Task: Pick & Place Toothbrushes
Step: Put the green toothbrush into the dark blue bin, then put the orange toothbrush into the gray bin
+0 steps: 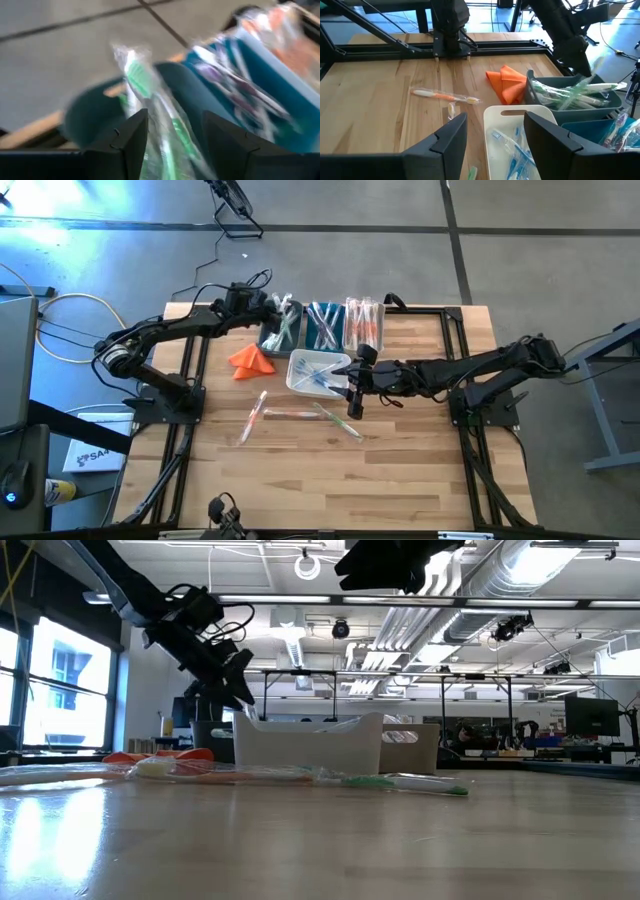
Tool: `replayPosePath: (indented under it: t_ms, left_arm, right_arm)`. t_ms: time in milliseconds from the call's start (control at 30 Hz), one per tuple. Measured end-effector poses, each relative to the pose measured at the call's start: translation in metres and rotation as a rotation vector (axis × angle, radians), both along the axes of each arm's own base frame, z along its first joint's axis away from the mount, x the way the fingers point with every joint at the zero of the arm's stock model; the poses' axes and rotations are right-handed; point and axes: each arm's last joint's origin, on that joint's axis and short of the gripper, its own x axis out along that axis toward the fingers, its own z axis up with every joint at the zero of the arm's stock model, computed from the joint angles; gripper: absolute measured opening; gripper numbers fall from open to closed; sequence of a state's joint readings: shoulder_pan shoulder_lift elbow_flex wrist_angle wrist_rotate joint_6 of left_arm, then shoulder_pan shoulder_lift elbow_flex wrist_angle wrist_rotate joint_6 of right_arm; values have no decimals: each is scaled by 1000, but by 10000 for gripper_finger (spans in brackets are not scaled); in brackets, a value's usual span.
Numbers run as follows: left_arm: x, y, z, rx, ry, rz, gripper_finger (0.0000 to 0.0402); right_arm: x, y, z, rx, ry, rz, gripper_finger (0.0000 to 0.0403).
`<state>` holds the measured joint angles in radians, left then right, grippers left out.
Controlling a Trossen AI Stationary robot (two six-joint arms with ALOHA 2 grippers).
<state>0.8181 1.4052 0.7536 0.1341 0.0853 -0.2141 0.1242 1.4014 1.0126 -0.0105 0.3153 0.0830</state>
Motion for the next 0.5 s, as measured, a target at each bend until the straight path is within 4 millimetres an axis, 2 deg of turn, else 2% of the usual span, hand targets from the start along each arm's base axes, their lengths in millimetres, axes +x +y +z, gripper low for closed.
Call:
replayPosePath:
  t_ms: [167, 500]
  left_arm:
    - [-1, 2, 0, 52, 44, 42, 184]
    - [1, 0, 1, 31, 5, -56, 184]
  right_arm:
    - [0, 0, 0, 0, 0, 0, 188]
    - [0, 0, 0, 0, 0, 0, 188]
